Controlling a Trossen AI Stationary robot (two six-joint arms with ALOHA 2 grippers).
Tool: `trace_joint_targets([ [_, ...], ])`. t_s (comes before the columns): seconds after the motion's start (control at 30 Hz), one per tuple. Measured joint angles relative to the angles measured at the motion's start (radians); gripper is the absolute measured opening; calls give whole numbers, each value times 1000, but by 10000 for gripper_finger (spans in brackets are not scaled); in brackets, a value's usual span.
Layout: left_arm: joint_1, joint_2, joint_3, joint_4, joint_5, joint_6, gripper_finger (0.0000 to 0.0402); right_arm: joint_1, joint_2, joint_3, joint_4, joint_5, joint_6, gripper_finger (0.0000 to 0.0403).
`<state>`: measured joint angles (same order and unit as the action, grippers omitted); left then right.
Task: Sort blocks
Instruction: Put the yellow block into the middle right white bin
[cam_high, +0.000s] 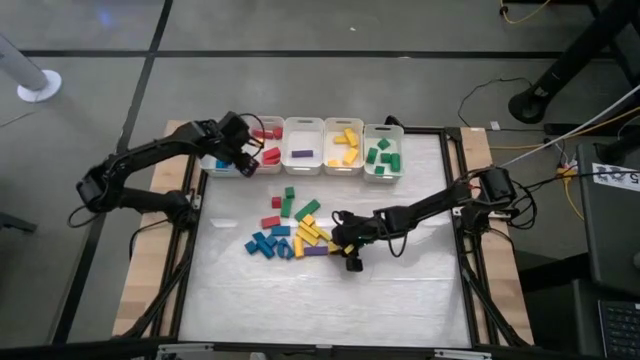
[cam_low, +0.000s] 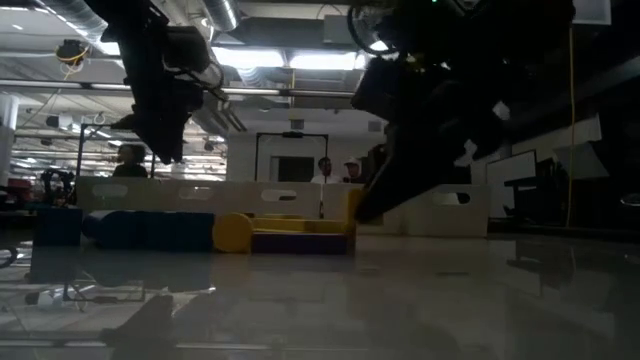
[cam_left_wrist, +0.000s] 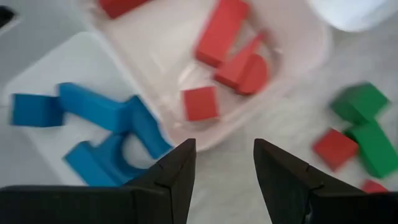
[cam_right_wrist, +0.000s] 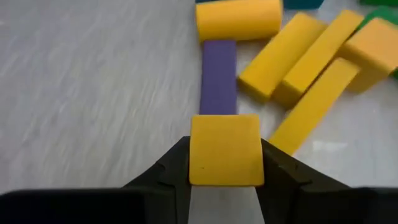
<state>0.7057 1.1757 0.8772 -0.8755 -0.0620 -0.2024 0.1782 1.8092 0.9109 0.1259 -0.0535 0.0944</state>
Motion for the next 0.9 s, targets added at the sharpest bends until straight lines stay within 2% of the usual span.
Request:
trace_joint_targets([
  [0.13, -73, 0, 0, 1, 43, 0, 150, -28, -18, 77, -155, 4, -52, 133],
  [0.27, -156, 0, 0, 5, 52, -8, 150, -59, -29, 168, -323, 61, -156, 143],
  [0.37, -215, 3, -1, 8, 52, -9, 150, -88, -37, 236, -429, 142, -261, 138],
  [0.53, -312, 9, -1, 52, 52, -38, 150, -154, -40, 335, -566, 335, -417, 138],
  [0.73, -433, 23, -1, 63, 52, -53, 150, -264, -40, 378, -595, 517, -557, 149],
  [0.9, -518, 40, -1, 91, 52, -85, 150, -378, -40, 380, -593, 510, -630, 151],
])
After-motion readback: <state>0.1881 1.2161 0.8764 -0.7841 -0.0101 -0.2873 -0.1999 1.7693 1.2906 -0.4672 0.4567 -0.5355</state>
